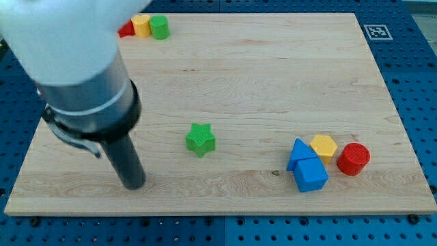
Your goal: Push the green star towards the bottom side of the green circle
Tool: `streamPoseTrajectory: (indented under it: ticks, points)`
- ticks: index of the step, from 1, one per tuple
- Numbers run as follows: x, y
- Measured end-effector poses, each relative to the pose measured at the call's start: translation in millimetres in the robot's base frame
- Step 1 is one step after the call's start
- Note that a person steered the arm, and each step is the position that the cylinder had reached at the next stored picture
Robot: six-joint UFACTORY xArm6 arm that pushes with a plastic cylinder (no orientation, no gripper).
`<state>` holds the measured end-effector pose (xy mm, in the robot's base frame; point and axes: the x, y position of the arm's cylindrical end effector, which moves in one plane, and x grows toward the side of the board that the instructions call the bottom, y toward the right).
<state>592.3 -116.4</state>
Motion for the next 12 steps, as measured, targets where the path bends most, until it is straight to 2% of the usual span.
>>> streamPoseTrajectory:
  ticks: [1,2,3,5,7,9,10,11,12]
  points:
    - [-33,23]
    - [-105,28]
    - [-128,28]
    - [-128,28]
    - [-87,32]
    - [-32,68]
    - [-31,94]
    - [-82,106]
    - [-144,90]
